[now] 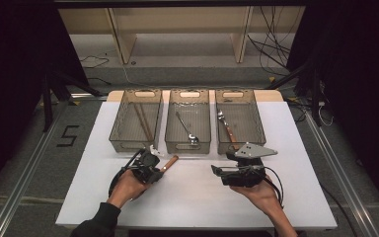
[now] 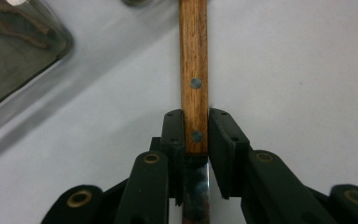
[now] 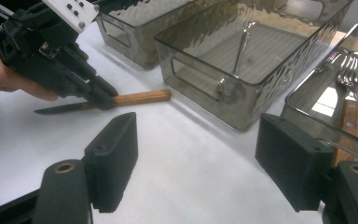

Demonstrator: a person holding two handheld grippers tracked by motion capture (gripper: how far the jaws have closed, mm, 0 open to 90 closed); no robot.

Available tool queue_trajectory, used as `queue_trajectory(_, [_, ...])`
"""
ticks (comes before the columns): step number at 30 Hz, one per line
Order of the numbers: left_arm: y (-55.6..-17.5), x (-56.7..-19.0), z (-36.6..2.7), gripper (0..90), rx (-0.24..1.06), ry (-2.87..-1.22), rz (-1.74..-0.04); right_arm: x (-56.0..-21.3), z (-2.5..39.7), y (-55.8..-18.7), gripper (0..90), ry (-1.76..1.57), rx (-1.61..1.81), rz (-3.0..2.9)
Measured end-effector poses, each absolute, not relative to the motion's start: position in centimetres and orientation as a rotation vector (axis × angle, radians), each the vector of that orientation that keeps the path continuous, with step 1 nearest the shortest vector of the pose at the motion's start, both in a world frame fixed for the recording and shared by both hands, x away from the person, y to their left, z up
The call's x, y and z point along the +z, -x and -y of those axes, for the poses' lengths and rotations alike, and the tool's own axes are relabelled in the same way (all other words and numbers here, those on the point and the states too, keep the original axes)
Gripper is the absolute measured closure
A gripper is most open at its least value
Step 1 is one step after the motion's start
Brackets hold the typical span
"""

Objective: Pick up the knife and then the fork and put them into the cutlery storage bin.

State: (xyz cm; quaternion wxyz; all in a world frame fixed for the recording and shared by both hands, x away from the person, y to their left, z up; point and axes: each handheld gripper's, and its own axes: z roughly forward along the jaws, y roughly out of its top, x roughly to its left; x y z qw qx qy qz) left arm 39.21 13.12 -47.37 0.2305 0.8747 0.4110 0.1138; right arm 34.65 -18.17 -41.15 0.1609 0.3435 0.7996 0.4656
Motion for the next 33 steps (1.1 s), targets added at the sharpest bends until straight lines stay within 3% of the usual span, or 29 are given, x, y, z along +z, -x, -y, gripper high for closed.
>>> queue_trajectory(20, [-38.2,-46.1,-13.1,76.7,0.121,-2.382,-0.967,-41.1,17.4,-34.1,30.3,-0.926,1.365,-2.324])
queue_trajectory(33, [-36.4,-45.1,-11.5,76.7,-0.024,-2.398,-0.818,-41.7,14.1,-31.7,27.7,-0.624,1.294,-2.396])
